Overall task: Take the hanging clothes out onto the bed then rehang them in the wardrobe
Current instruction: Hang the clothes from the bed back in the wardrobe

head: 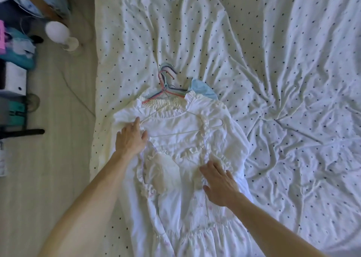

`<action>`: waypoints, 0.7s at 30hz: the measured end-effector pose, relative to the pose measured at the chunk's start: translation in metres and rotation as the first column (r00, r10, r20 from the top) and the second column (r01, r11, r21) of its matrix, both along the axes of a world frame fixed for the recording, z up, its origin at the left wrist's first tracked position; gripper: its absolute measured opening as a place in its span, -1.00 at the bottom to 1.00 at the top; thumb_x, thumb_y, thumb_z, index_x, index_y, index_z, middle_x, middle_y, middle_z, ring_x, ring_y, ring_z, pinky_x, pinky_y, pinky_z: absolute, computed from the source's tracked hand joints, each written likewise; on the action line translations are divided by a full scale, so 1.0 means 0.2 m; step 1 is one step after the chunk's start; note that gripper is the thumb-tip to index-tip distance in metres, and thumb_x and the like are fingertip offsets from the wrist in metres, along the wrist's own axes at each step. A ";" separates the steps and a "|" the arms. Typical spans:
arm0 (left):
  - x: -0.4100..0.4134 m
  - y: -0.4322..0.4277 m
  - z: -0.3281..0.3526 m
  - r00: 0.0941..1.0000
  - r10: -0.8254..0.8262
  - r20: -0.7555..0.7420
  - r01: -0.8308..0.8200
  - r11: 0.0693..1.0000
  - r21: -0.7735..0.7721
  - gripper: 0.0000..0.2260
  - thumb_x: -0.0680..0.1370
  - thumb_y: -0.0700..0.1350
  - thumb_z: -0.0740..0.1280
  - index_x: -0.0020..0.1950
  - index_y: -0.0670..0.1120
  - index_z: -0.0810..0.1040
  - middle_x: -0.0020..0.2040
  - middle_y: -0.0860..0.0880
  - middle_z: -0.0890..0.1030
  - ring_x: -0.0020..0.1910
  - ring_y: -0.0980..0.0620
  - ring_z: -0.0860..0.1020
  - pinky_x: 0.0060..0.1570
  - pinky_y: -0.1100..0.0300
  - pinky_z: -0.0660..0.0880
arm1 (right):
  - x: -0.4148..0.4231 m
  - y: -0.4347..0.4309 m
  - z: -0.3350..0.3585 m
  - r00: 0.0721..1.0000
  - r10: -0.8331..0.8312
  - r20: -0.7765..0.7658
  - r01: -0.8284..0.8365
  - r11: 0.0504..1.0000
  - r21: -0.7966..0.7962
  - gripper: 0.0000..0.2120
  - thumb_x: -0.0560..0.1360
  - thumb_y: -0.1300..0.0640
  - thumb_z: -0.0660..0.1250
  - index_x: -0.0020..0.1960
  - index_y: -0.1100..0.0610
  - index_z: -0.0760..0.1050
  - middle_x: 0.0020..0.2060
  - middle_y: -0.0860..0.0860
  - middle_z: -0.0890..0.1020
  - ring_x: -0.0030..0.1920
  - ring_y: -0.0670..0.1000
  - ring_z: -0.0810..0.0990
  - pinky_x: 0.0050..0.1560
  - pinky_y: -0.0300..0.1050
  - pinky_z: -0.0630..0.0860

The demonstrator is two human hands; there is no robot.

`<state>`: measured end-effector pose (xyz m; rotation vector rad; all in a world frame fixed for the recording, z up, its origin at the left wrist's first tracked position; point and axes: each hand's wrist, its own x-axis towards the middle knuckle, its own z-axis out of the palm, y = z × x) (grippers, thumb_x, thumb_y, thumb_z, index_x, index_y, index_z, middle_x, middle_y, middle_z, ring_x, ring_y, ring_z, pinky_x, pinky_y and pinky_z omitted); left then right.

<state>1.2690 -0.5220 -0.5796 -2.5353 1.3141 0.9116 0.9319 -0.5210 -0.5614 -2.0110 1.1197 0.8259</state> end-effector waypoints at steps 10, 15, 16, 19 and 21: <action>-0.11 0.06 0.27 0.963 0.204 -0.178 -0.235 0.956 -0.177 -0.82 0.65 0.08 0.21 0.11 0.09 0.57 0.03 -0.04 0.49 0.00 -0.07 0.58 -0.06 0.12 0.43 | -0.03 -0.07 0.10 0.999 -0.026 0.019 0.025 0.998 0.052 -0.50 0.64 -0.11 0.11 0.55 -0.11 0.15 0.59 -0.06 0.11 0.59 0.02 0.02 0.53 0.11 0.13; -0.45 0.23 0.64 0.935 0.133 -0.328 -0.242 0.916 -0.321 -0.90 0.62 0.10 0.27 -0.06 0.20 0.55 -0.06 0.10 0.48 -0.12 0.23 0.54 -0.12 0.19 0.41 | -0.09 -0.04 0.43 0.908 -0.328 0.261 0.325 0.944 0.057 -0.55 0.64 -0.10 0.17 0.49 -0.01 0.35 0.46 -0.01 0.41 0.45 0.03 0.36 0.38 -0.14 0.27; -0.54 0.26 0.71 0.931 0.118 -0.346 -0.245 0.905 -0.349 -0.89 0.62 0.09 0.27 -0.06 0.18 0.56 -0.07 0.09 0.49 -0.13 0.22 0.53 -0.11 0.18 0.44 | -0.13 -0.03 0.51 0.830 -0.445 0.336 0.443 0.892 0.087 -0.57 0.63 -0.11 0.20 0.46 -0.01 0.38 0.42 0.00 0.46 0.37 0.01 0.46 0.29 -0.15 0.36; -0.83 0.29 0.94 0.903 0.081 -0.423 -0.276 0.862 -0.425 -0.87 0.63 0.04 0.29 -0.10 0.17 0.58 -0.09 0.06 0.50 -0.16 0.20 0.55 -0.12 0.25 0.45 | -0.29 -0.04 0.78 0.435 -0.687 0.582 0.792 0.600 0.116 -0.51 0.60 -0.08 0.28 0.49 -0.02 0.29 0.41 0.01 0.39 0.09 -0.11 0.59 -0.03 -0.23 0.49; -1.04 0.28 1.08 0.893 0.033 -0.449 -0.266 0.843 -0.468 -0.86 0.63 0.04 0.30 -0.11 0.18 0.58 -0.09 0.07 0.50 -0.17 0.21 0.55 -0.14 0.25 0.43 | -0.48 -0.09 0.98 0.223 -0.682 0.696 0.923 0.378 0.075 -0.40 0.60 -0.04 0.30 0.56 -0.05 0.14 0.50 0.08 0.19 0.00 -0.09 0.59 -0.07 -0.21 0.51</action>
